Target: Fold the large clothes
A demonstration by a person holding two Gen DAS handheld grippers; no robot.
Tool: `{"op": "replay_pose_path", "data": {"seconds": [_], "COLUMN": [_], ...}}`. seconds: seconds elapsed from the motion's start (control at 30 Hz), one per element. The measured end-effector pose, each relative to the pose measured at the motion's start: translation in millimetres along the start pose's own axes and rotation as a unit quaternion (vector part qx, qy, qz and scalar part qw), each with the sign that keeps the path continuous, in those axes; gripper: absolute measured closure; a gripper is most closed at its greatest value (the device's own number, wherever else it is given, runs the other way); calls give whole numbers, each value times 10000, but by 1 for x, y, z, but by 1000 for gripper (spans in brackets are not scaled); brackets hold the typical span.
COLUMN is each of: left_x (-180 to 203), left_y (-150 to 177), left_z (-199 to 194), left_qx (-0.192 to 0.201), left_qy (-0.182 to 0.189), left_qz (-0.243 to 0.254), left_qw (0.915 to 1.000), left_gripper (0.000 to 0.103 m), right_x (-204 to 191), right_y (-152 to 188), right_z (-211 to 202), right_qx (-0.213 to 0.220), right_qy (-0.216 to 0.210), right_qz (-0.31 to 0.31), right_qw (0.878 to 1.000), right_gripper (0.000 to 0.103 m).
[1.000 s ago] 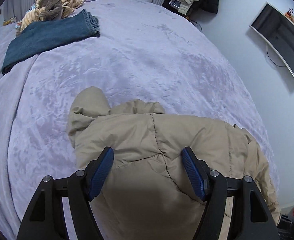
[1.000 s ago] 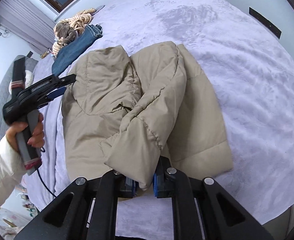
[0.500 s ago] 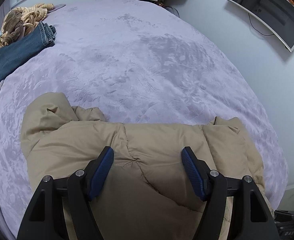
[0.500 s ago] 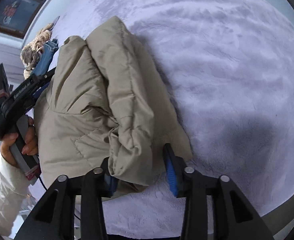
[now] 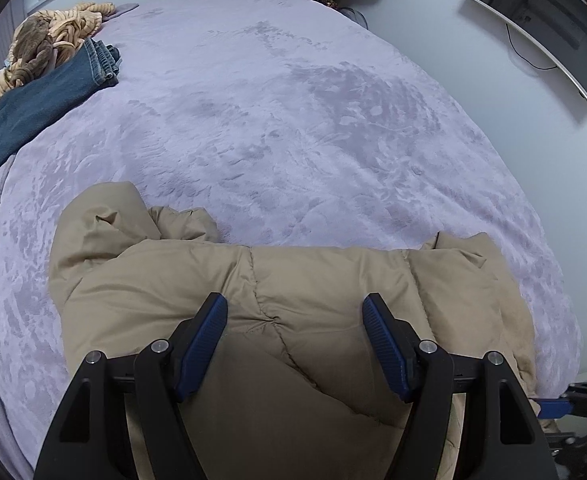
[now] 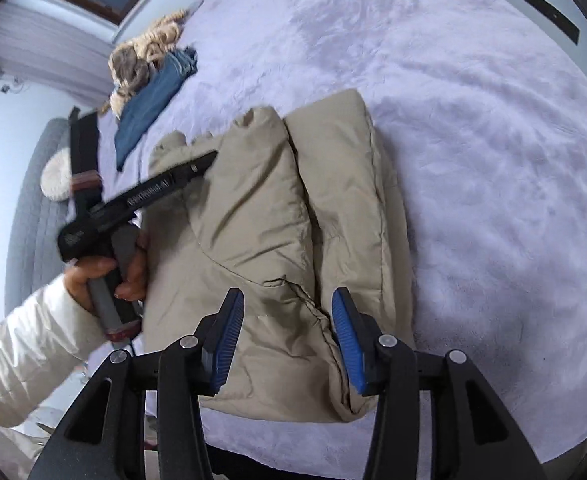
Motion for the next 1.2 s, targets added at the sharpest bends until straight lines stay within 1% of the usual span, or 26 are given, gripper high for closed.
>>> {"op": "replay_pose_path", "data": {"seconds": [0.03, 0.07, 0.13, 0.23, 0.3, 0.4, 0.43, 0.47, 0.5, 0.53, 0.57, 0.63, 0.7, 0.8, 0.83, 0.87, 0.9, 0.93, 0.97, 1.03, 1.1, 1.2], "left_x": [0, 1, 2, -1, -9, -28, -34, -41, -49, -56, -64, -79, -90, -95, -93, -89, -82, -75, -66, -49, -36, -28], "left_y": [0, 0, 1, 4, 10, 28, 35, 42, 50, 57, 63, 77, 88, 102, 104, 106, 107, 108, 108, 108, 107, 110], "left_z": [0, 0, -3, -17, -31, -52, -58, -64, -70, -75, -78, -76, -69, -51, -47, -43, -40, -37, -34, -29, -27, -25], "left_qx": [-2, -7, -42, -119, -131, -196, -186, -166, -118, -59, -81, -204, -306, -476, -496, -500, -498, -504, -532, -543, -530, -581], "left_qy": [-8, -4, -44, -3, 71, 112, 77, 27, -40, -76, -65, -48, 68, 240, 345, 434, 449, 475, 490, 369, 205, 118], "left_qz": [-7, -9, 2, -74, -172, -330, -385, -446, -543, -655, -762, -1119, -1480, -1851, -1871, -1866, -1829, -1761, -1664, -1458, -1284, -1182], "left_qw": [10000, 10000, 10000, 9999, 9997, 9992, 9991, 9989, 9984, 9978, 9970, 9935, 9885, 9813, 9805, 9802, 9808, 9819, 9834, 9871, 9901, 9912], "left_gripper": [30, 30, 30, 30, 30, 30, 27, 9, 1, 1, 1, 1, 1, 1, 1, 1, 1, 1, 1, 1, 1, 1], "right_x": [4, 12, 27, 44, 45, 42, 42, 41, 41, 40, 37, 33, 25, 16, 14, 12, 12, 10, 9, 11, 20, 30], "right_y": [0, 1, 6, 17, 22, 24, 22, 20, 18, 14, 8, -6, -26, -55, -59, -63, -63, -62, -60, -55, -46, -32], "right_z": [12, 25, 40, 43, 43, 41, 41, 38, 35, 31, 27, 23, 25, 44, 49, 56, 59, 58, 56, 55, 55, 61], "right_qx": [-177, -399, -624, -683, -728, -770, -766, -744, -710, -657, -600, -523, -511, -686, -753, -810, -856, -863, -864, -889, -936, -969], "right_qy": [127, 116, -67, -551, -716, -828, -859, -912, -977, -1070, -1186, -1389, -1541, -1812, -1864, -1843, -1638, -1476, -1379, -1151, -942, -777], "right_qz": [24, 99, 298, 551, 499, 302, 249, 181, 125, 66, 6, -94, -181, -122, -56, 0, -40, -105, -169, -202, -151, -32], "right_qw": [9998, 9991, 9976, 9946, 9935, 9931, 9930, 9929, 9926, 9921, 9911, 9889, 9866, 9810, 9796, 9795, 9828, 9852, 9865, 9892, 9910, 9922], "right_gripper": [54, 54, 54, 54, 54, 53, 51, 50, 48, 44, 37, 29, 29, 29, 39, 68, 79, 85, 89, 91, 92, 93]}}
Point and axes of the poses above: each gripper's, at about its wrist camera, not at the fingertips, and z roughly the way its jaws point, x to its right, y to its underside, the point moved 3 cm from there along z, roughly the way its jaws point, and after that the axes turned 12 degrees about -x, right-handed, at the moved point
